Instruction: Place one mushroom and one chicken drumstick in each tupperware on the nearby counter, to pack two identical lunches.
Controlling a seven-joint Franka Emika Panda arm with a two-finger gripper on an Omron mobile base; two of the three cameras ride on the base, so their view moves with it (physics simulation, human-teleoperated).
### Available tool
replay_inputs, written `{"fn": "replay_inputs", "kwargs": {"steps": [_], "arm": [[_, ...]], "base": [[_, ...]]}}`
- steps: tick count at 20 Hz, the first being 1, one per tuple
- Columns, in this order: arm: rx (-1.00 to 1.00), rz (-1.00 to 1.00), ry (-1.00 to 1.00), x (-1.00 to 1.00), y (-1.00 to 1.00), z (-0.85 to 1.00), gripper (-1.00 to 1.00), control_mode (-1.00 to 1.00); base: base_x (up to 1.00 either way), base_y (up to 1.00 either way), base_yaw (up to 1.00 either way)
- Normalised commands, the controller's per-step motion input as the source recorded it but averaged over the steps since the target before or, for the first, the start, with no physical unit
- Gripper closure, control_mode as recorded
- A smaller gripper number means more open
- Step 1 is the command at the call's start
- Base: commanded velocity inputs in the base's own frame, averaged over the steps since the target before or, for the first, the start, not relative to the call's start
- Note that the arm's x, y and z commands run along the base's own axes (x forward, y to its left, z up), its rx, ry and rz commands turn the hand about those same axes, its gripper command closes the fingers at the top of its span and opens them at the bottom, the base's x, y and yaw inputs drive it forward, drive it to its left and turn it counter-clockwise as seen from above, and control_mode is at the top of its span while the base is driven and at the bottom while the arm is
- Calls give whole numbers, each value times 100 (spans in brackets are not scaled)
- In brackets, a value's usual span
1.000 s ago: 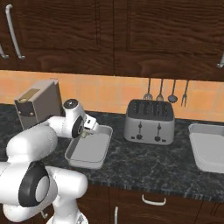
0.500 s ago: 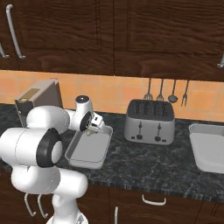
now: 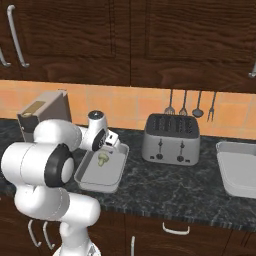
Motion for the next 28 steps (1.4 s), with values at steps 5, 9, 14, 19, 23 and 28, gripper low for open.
{"fn": "replay_inputs", "kwargs": {"steps": [5,9,14,19,23,28], "arm": [[-1,0,-5,-53,5,23,-100,-100],[-4,0,-3,-100,2,51,-100,-100],[-17,0,-8,-99,18,69,-100,-100],[-5,0,-28,-98,7,49,-100,-100],[1,3,-12,-94,0,31,-100,-100],[1,6,-9,-100,0,4,-100,-100]], "base": [[0,0,0],[0,0,0],[0,0,0],[0,0,0],[0,0,0],[0,0,0]]}}
